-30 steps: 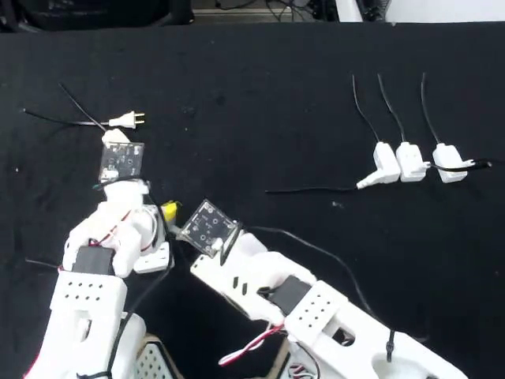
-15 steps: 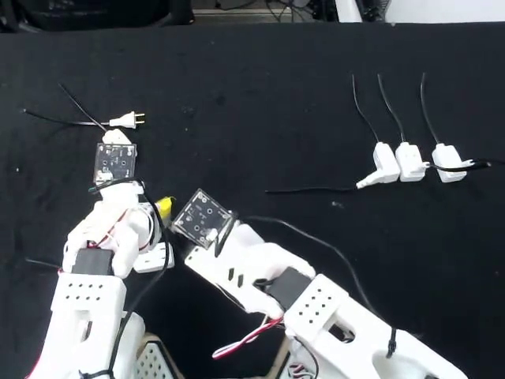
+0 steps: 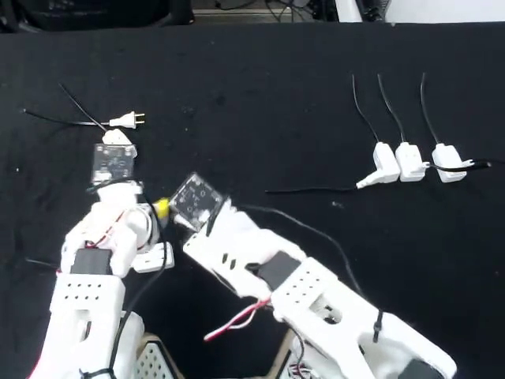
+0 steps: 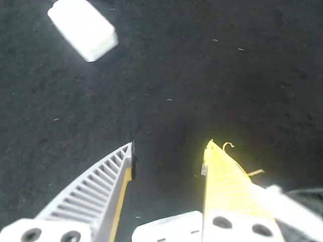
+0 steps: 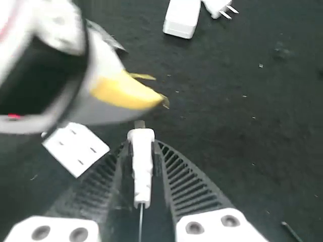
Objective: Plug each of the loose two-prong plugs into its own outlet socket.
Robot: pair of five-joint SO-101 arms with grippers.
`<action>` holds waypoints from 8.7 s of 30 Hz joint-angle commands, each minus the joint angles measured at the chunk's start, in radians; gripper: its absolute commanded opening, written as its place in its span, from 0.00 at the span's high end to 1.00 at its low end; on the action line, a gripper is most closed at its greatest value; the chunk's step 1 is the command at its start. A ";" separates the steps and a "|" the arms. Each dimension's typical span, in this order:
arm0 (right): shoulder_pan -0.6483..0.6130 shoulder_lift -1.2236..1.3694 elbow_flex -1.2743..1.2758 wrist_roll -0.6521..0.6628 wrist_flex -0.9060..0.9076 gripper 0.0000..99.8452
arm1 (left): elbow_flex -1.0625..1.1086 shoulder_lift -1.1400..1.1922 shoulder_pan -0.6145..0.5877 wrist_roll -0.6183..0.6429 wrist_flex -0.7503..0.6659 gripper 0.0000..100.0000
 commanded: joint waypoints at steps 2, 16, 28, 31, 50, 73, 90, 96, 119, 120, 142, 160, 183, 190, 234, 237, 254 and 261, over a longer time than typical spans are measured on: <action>0.055 0.050 -0.159 0.005 0.123 0.99 | -0.033 -0.009 -0.128 0.000 -0.008 0.77; 0.040 0.228 -0.397 -0.212 0.505 0.99 | -0.128 0.005 -0.429 -0.433 0.318 0.77; 0.054 0.085 -0.323 -0.184 0.525 0.99 | 0.002 0.005 -0.430 -0.559 0.325 0.77; 0.055 0.061 -0.326 -0.184 0.551 0.99 | 0.033 0.005 -0.352 -0.493 0.325 0.77; 0.161 0.019 -0.357 -0.147 0.623 0.99 | -0.090 0.005 0.030 -0.256 0.344 0.77; 0.038 0.722 -1.023 -0.253 1.079 0.99 | 0.058 0.068 -0.354 -0.173 0.193 0.77; 0.431 0.278 -0.648 -0.032 1.091 0.99 | 0.018 0.074 0.145 -0.150 0.189 0.77; 0.453 0.137 -0.564 -0.020 1.106 0.99 | -0.070 0.080 0.202 -0.103 0.186 0.77; 0.615 0.140 -0.561 0.135 1.114 0.99 | -0.237 0.471 0.386 -0.206 0.199 0.77; 0.635 0.140 -0.559 0.144 1.114 0.99 | -0.223 0.476 0.386 -0.198 0.157 0.77; 0.666 0.142 -0.553 0.175 1.126 0.99 | -0.553 0.698 0.298 -0.091 0.247 0.77; 0.342 0.404 -0.848 0.077 1.134 0.99 | -0.209 0.532 -0.168 -0.267 0.247 0.77; 0.249 1.127 -1.722 0.029 1.422 0.99 | -0.111 0.532 -0.232 -0.091 0.110 0.77; 0.201 1.181 -1.748 0.034 1.422 0.99 | -0.070 0.466 -0.222 -0.091 0.109 0.77; 0.210 1.333 -1.827 0.181 1.427 0.99 | 0.070 0.183 -0.191 -0.100 0.110 0.77; 0.209 1.343 -1.833 0.181 1.427 0.99 | 0.070 0.183 -0.193 -0.100 0.110 0.77; 0.249 1.346 -1.796 0.068 1.430 0.99 | 0.071 0.180 -0.191 -0.100 0.110 0.77; 0.249 1.345 -1.790 0.058 1.432 0.99 | 0.071 0.175 -0.191 -0.100 0.110 0.77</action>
